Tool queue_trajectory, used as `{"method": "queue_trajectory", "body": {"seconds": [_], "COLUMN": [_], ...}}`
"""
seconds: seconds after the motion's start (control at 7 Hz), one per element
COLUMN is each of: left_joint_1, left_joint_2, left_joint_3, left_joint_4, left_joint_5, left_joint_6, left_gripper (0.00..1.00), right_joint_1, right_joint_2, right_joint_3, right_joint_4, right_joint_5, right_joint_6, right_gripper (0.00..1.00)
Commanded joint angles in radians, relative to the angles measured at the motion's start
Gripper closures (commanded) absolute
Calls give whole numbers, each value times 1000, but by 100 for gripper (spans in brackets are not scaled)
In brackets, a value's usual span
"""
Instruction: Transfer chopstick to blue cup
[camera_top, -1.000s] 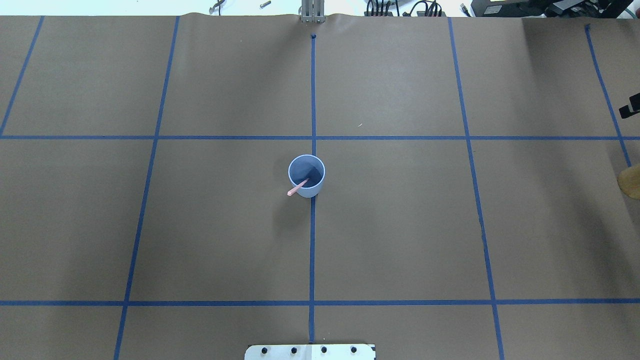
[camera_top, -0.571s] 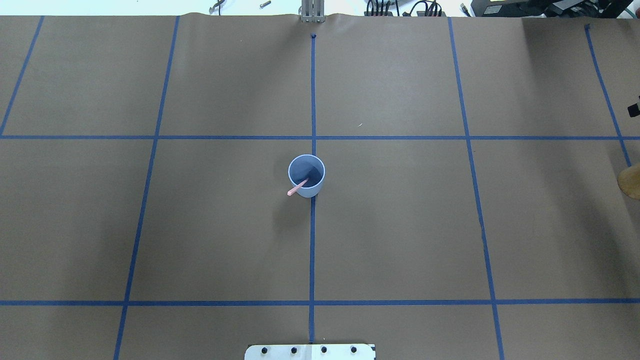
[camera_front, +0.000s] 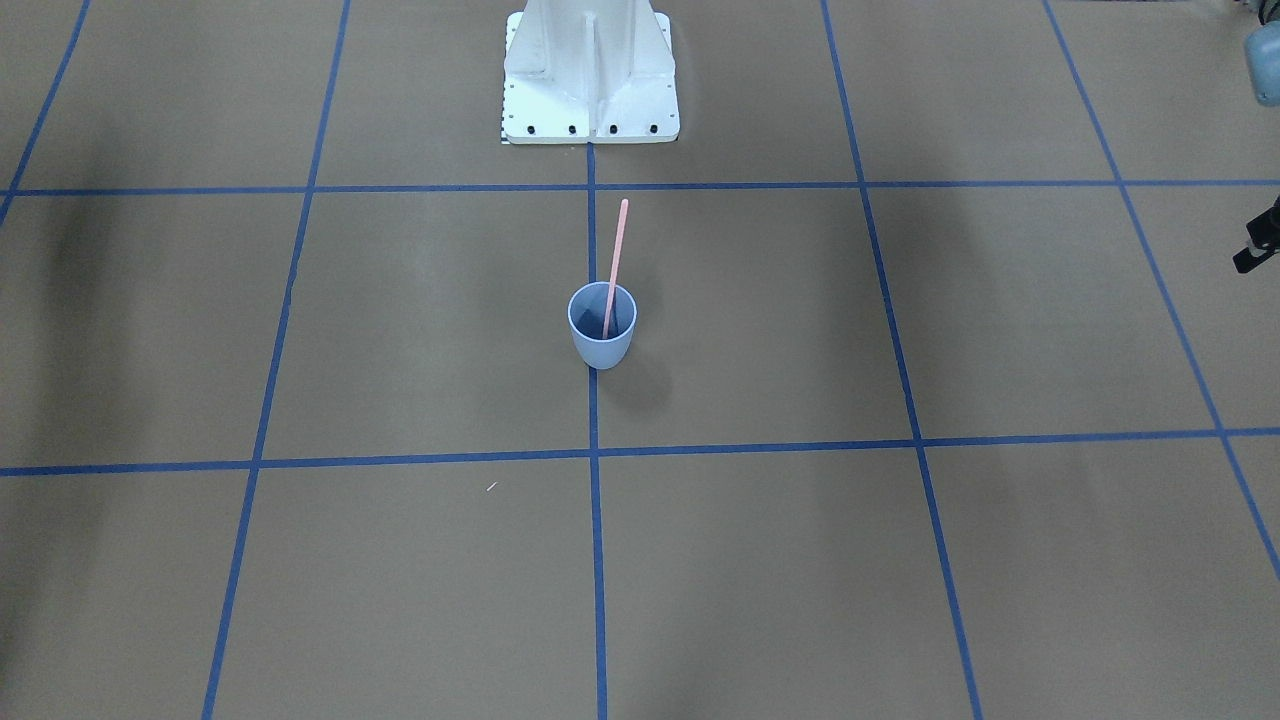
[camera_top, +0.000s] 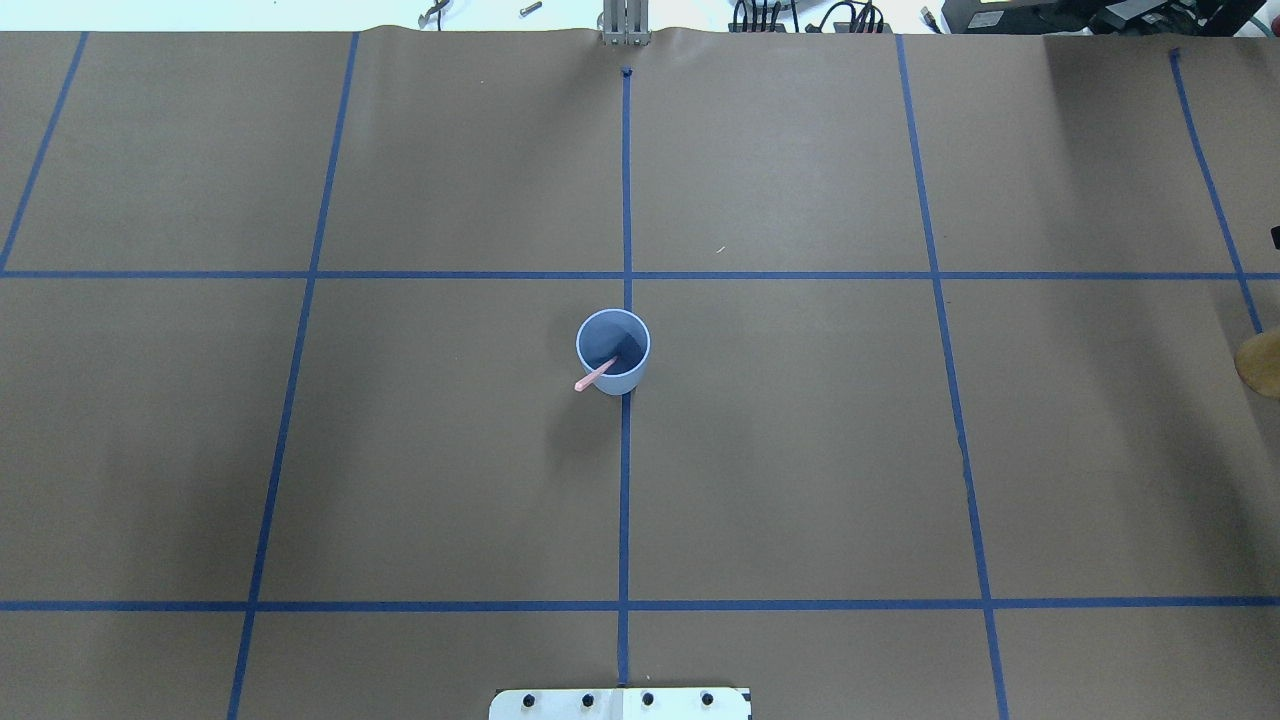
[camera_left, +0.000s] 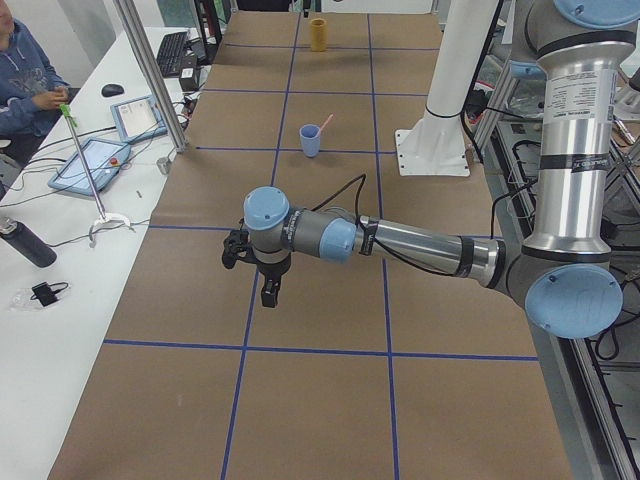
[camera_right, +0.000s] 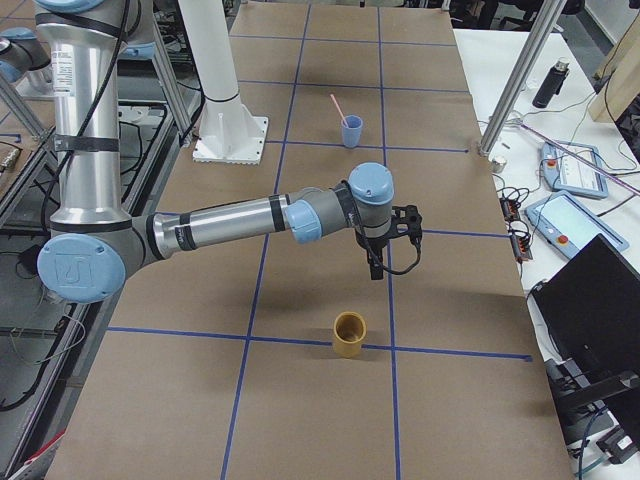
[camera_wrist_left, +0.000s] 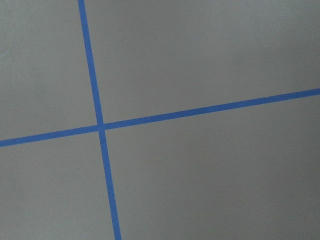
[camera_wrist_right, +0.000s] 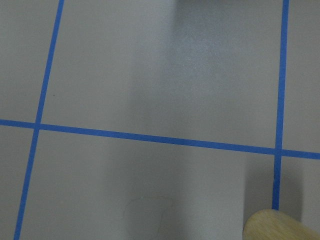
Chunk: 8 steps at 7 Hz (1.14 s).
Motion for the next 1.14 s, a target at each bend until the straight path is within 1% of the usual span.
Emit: {"method": "queue_trajectory", "body": {"seconds": [0.0,0.43,0.57,0.71,1.0], "left_joint_1": [-2,0,-2,-2,-3], "left_joint_2": [9,6,3,-3,-5], "left_joint_3": [-4,-6,-3,8,13], "left_joint_4": [-9,-12,-10,-9,-22], "left_joint_5": [-5,1,1,3,1], "left_joint_6": [-28,-28,-29,-26,-22], "left_gripper": [2,2,2,2,2], "right_joint_1": [7,17,19,21,37], "right_joint_2": [-43,-52,-65,-63,-68], "right_joint_3": [31,29,37,40,28], "right_joint_4": [0,-2,-2,-2,-2], "right_joint_5": [10,13,31,68,88], "right_joint_6": [-1,-10,-10,-10,-12], "right_gripper": [0,0,0,0,0]}}
